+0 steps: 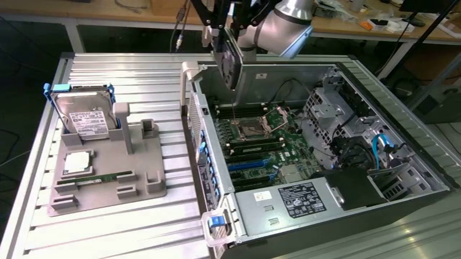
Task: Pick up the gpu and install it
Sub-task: 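Pick up the gpu and move the gpu toward the slot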
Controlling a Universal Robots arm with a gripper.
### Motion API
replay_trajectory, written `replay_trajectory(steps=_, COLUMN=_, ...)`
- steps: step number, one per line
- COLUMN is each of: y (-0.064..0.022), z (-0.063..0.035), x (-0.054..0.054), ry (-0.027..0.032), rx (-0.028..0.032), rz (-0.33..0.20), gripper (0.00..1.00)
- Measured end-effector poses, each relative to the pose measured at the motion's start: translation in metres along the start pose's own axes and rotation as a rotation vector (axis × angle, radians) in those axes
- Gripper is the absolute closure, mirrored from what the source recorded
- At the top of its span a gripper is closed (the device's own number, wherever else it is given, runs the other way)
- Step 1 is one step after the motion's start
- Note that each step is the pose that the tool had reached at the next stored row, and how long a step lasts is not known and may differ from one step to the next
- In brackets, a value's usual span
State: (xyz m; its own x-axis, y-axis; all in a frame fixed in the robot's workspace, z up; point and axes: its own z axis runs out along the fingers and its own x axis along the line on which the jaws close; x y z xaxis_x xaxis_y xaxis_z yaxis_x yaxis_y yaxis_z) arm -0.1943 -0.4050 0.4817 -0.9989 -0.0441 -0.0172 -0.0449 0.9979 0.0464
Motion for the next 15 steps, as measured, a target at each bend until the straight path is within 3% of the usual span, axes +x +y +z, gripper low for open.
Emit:
replay_trajectory(steps=6, y=-0.0012, z=0.0007, x=-0.026, ry=-0.0001, rx=-0.0001, rz=0.000, gripper=0.73)
replay_trajectory(steps=9, y=-0.0021, z=0.0012, x=-0.047, ry=0.0001, rx=0.0000, rz=0.000, gripper=0.73)
replay_trajectory(steps=15, y=-0.0033, z=0.0020, x=-0.073, ry=-0.0001, rx=-0.0001, rz=0.000, gripper=0.73)
